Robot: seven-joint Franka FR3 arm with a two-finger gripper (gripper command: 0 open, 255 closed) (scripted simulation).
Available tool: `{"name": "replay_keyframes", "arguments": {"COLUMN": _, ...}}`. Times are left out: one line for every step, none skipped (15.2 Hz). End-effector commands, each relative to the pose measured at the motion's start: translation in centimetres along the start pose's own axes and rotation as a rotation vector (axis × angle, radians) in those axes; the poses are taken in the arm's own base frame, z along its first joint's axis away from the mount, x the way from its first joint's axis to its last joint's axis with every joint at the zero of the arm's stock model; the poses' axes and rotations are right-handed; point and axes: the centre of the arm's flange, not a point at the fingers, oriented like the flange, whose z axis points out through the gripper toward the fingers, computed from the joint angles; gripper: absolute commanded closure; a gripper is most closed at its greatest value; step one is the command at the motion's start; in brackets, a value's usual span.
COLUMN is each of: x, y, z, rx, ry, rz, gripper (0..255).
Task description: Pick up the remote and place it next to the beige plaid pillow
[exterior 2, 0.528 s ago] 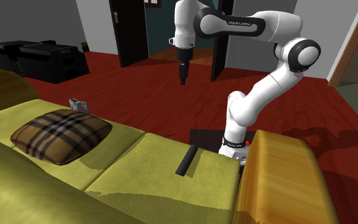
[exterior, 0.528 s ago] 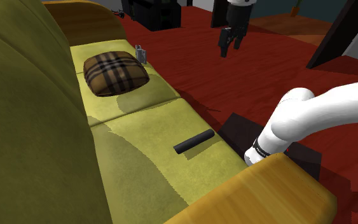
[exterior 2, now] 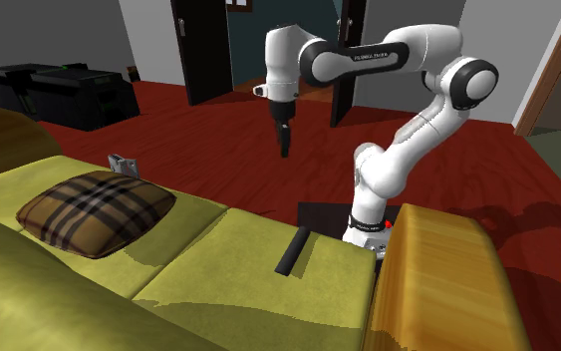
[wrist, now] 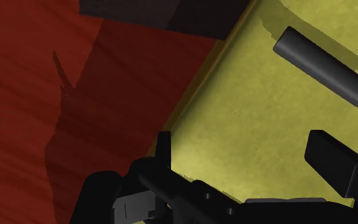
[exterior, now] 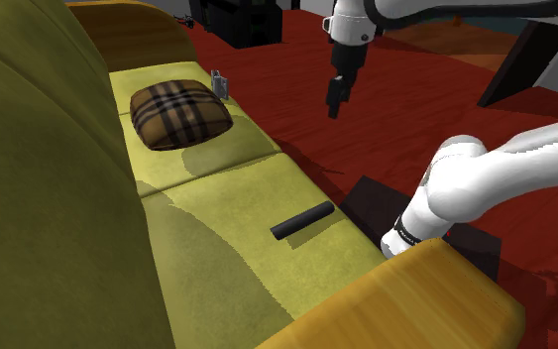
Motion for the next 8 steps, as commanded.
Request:
{"name": "replay_keyframes", "arguments": {"x": 0.9, "y": -1.5, "z": 1.8, "rx": 0.008, "ry": -0.001, "rz": -0.098, "gripper": 0}}
{"name": "replay_keyframes", "arguments": {"x": 1.2, "y": -2.3, "z": 2.8, "rx": 0.012, "ry": -0.002, "rz": -0.145, "gripper": 0}}
{"name": "replay_keyframes", "arguments": {"x": 1.4, "y": -3.1, "z": 3.7, "rx": 0.016, "ry": -0.003, "rz": -0.192, "gripper": 0}}
{"name": "replay_keyframes", "arguments": {"x": 1.6, "y": -4.0, "z": 4.6, "rx": 0.019, "ry": -0.003, "rz": -0.240, "gripper": 0}}
{"name": "replay_keyframes", "arguments": {"x": 1.8, "y": -4.9, "z": 5.6, "rx": 0.023, "ry": -0.004, "rz": -0.287, "gripper": 0}}
{"name": "replay_keyframes", "arguments": {"x": 1.9, "y": -5.8, "z": 6.5, "rx": 0.027, "ry": -0.005, "rz": -0.335, "gripper": 0}}
{"name": "replay_keyframes", "arguments": {"x": 1.9, "y": -6.7, "z": 7.4, "rx": 0.031, "ry": -0.006, "rz": -0.382, "gripper": 0}}
{"name": "replay_keyframes", "arguments": {"x": 1.9, "y": -7.6, "z": 8.3, "rx": 0.035, "ry": -0.007, "rz": -0.429, "gripper": 0}}
